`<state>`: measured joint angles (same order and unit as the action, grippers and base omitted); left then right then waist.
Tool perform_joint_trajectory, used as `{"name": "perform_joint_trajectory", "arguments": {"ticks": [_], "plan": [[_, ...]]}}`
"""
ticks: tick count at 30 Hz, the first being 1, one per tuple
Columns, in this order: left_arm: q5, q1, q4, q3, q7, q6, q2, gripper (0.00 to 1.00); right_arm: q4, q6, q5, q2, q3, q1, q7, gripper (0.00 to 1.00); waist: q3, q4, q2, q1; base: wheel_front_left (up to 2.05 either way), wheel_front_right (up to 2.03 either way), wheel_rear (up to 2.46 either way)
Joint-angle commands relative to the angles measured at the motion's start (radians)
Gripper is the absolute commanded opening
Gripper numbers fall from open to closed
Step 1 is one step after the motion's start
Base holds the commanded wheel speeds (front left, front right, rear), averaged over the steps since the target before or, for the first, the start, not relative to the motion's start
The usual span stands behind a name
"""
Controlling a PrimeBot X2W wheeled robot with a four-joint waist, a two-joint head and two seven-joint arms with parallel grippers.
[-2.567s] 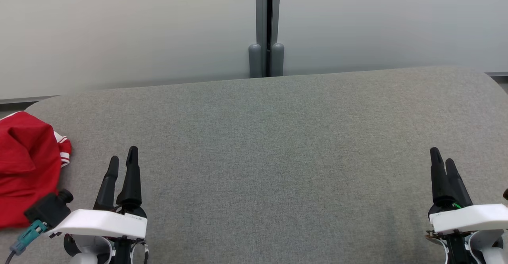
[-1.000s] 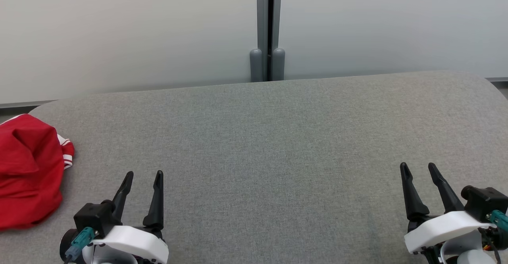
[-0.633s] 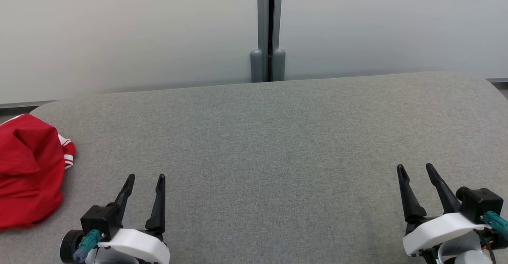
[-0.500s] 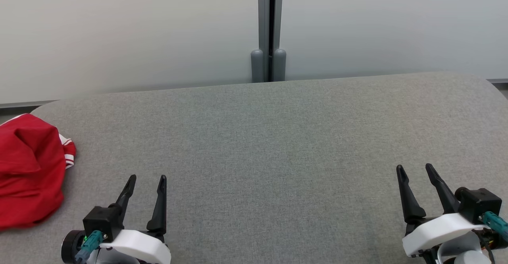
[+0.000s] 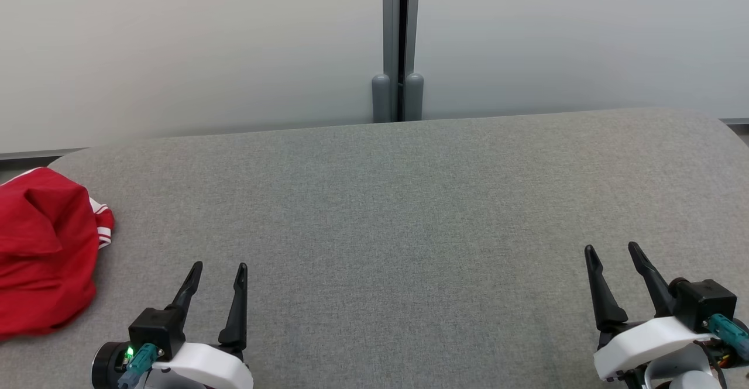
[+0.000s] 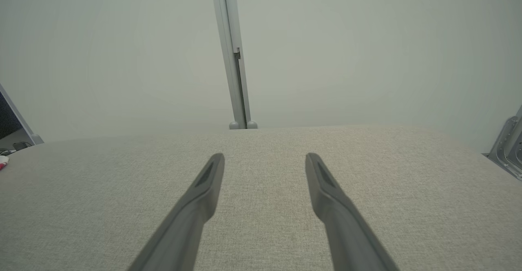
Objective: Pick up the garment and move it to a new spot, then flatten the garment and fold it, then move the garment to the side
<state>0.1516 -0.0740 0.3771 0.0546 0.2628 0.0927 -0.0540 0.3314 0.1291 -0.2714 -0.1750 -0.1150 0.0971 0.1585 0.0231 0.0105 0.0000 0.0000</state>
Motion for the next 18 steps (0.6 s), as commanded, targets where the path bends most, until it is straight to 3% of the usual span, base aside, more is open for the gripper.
{"name": "perform_joint_trajectory", "arguments": {"ticks": [1,12,18], "plan": [[0.004,-0.014,0.003,-0.004,0.002,0.001,-0.004,1.0,0.0,0.003,-0.001,-0.001,0.001,-0.006,0.008,1.0,0.001,-0.001,0.0,0.0,0.0,0.0,0.0],[0.025,-0.024,0.024,-0.009,0.002,0.0,-0.001,1.0,0.001,0.003,-0.007,0.0,0.011,-0.008,0.002,1.0,0.002,0.009,0.0,0.0,0.0,0.0,0.0],[0.033,-0.046,0.027,-0.009,0.002,-0.007,-0.001,1.0,-0.026,0.003,0.015,-0.007,0.022,-0.015,-0.008,1.0,-0.008,0.062,0.0,0.0,0.0,0.0,0.0]]}}
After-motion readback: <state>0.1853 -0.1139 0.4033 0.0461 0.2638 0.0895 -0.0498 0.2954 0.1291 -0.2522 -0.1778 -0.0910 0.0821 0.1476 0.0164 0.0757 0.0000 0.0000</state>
